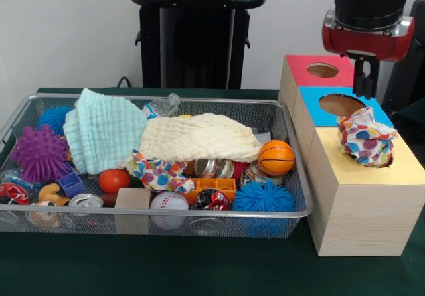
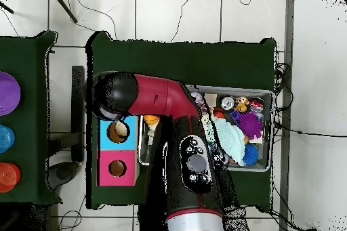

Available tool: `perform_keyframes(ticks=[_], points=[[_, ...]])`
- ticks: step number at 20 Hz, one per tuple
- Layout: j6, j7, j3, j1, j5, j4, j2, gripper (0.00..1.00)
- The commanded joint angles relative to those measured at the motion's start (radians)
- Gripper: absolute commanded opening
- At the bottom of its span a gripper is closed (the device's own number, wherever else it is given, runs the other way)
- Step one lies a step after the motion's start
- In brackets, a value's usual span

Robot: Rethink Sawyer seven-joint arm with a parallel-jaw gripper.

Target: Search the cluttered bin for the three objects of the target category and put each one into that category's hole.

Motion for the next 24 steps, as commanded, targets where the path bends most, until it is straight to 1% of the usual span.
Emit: perform_keyframes(ticks=[1,6,8,12,15,20,24], points=[[-0.059,0.066,0.096,-0.004,0.051,0.091,0.025,0.00],[-0.088,0.036,0.109,-0.022,0.057,0.112,0.024,0.00],[-0.098,0.034,0.110,-0.025,0.052,0.106,0.029,0.00],[-0.156,0.041,0.102,-0.021,0.028,0.103,0.042,0.00],[-0.207,0.062,0.087,-0.005,0.010,0.118,0.040,0.00],[-0.247,0.074,0.071,0.012,-0.009,0.117,0.049,0.00],[-0.272,0.038,0.082,-0.004,-0.019,0.136,0.050,0.00]])
